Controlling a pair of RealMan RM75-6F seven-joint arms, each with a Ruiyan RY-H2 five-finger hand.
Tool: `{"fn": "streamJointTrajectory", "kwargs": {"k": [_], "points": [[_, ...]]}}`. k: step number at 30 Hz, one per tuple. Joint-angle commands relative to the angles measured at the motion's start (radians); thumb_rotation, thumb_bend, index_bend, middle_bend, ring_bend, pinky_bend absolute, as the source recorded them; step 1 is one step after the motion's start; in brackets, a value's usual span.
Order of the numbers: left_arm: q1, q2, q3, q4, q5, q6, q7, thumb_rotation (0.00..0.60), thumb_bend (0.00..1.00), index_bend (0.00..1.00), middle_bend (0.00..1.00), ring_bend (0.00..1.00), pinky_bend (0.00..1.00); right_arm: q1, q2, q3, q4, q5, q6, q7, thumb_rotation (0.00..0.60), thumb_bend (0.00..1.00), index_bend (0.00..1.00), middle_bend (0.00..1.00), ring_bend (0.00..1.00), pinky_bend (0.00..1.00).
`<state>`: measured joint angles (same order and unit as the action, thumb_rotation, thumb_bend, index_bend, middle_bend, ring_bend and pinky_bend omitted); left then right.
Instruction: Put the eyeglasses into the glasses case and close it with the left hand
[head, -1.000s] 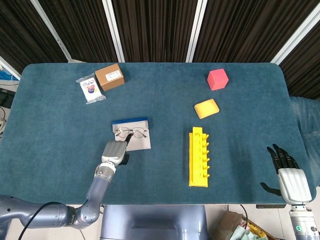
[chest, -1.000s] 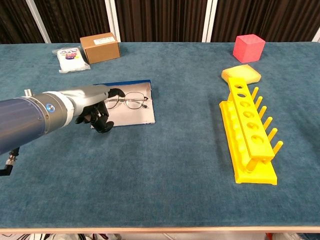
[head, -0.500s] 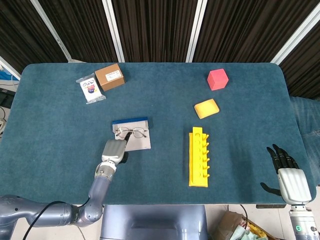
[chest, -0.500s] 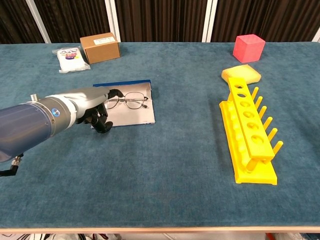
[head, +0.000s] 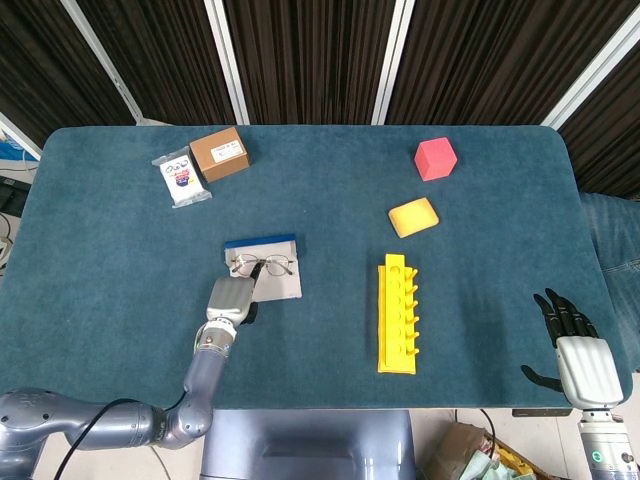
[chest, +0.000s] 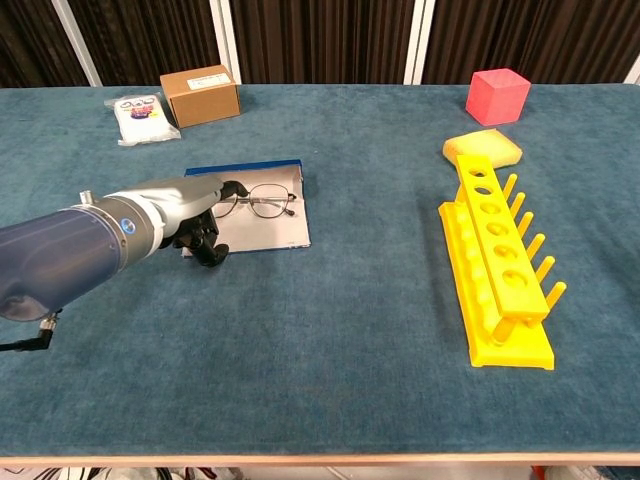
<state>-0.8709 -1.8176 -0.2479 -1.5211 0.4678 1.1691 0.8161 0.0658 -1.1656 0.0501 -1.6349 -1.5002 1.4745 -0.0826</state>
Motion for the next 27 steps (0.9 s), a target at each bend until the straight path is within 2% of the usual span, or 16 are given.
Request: {"fn": "streamJointTrajectory", "kwargs": {"k": [1, 27], "points": [[-0.001, -0.004, 0.001, 0.004, -0.002, 0.003, 0.003, 0.600, 0.49, 0.00, 0.78, 0.81, 0.81, 0.000, 0.000, 0.000, 0.000, 0.000, 0.000, 0.000, 0.600, 0.16, 0.00, 0.00, 0.09, 0.19], [-0.009, -0.035, -0.011, 0.055, -0.006, 0.008, 0.014, 0.600, 0.49, 0.00, 0.78, 0.81, 0.81, -0.001, 0.000, 0.002, -0.003, 0.007, -0.002, -0.003, 0.600, 0.17, 0.00, 0.00, 0.09, 0.19]]}}
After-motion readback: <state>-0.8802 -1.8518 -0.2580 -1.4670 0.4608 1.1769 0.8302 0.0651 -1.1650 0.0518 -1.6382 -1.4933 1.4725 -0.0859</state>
